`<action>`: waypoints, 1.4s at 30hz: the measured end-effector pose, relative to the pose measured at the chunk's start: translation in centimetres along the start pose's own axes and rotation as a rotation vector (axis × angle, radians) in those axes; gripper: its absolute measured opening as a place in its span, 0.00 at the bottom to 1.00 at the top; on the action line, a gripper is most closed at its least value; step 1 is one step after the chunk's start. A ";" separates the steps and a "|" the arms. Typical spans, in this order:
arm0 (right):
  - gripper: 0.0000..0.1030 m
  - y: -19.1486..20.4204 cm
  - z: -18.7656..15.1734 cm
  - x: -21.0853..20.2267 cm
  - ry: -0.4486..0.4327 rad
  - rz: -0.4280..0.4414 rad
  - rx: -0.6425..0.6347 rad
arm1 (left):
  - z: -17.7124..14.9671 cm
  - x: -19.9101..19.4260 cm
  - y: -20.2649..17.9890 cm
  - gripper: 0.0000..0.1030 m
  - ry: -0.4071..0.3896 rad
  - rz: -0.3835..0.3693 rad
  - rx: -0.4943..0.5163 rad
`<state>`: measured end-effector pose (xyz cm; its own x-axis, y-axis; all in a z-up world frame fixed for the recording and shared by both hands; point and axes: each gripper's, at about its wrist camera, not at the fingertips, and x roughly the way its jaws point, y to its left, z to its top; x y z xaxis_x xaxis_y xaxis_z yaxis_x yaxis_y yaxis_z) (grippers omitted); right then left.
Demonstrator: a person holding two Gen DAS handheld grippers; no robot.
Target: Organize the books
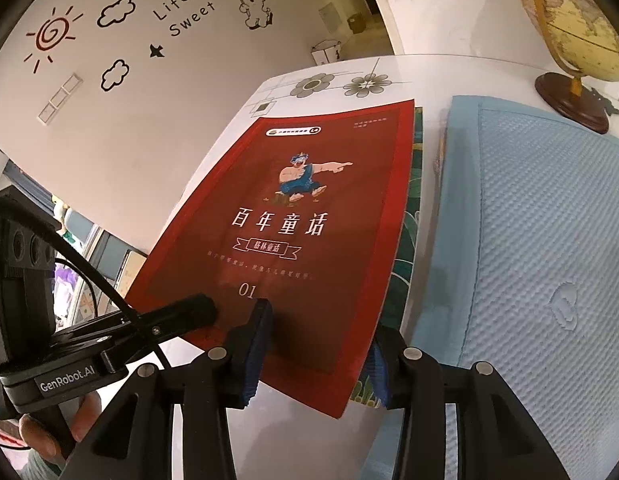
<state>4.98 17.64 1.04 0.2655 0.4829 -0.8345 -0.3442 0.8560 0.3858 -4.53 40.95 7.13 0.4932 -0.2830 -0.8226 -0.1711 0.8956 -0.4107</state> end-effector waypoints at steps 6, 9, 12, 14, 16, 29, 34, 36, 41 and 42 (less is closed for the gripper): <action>0.50 0.1 -0.3 -0.6 -0.007 -0.029 -0.005 | 0.0 -0.3 0.7 0.31 0.014 0.071 0.005; 0.50 -0.2 -0.6 -1.0 -0.016 -0.038 0.004 | -0.3 -0.4 0.3 0.31 0.019 0.109 0.036; 0.51 -0.6 -0.8 -1.5 -0.021 -0.038 0.025 | -0.5 -0.3 -0.4 0.35 0.023 0.168 0.075; 0.51 -0.8 -1.0 -1.8 -0.022 -0.041 0.035 | -0.6 -0.2 -0.9 0.37 0.030 0.213 0.097; 0.51 -0.8 -1.2 -2.2 -0.026 -0.044 0.036 | -0.8 -0.1 -1.4 0.41 0.042 0.276 0.129; 0.52 -1.5 -6.0 -6.8 -0.009 -0.126 0.057 | -5.5 -3.0 -5.4 0.44 0.004 0.361 0.293; 0.53 -2.4 -7.3 -9.5 -0.019 -0.202 0.102 | -6.0 -3.7 -10.4 0.44 -0.054 0.292 0.387; 0.54 -3.1 -7.2 -10.4 0.017 -0.343 0.141 | -6.1 -3.8 -12.2 0.44 -0.075 0.252 0.402; 0.54 -5.0 -7.5 -15.1 -0.013 -0.480 0.239 | -6.0 -4.7 -17.0 0.44 -0.115 0.182 0.431; 0.54 -5.1 -7.5 -16.2 -0.035 -0.493 0.248 | -6.2 -5.1 -18.2 0.44 -0.128 0.168 0.439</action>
<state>-4.36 4.04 9.64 0.3728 0.0158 -0.9278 0.0502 0.9980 0.0372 -9.18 23.98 16.32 0.5955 -0.1026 -0.7968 0.1053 0.9932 -0.0492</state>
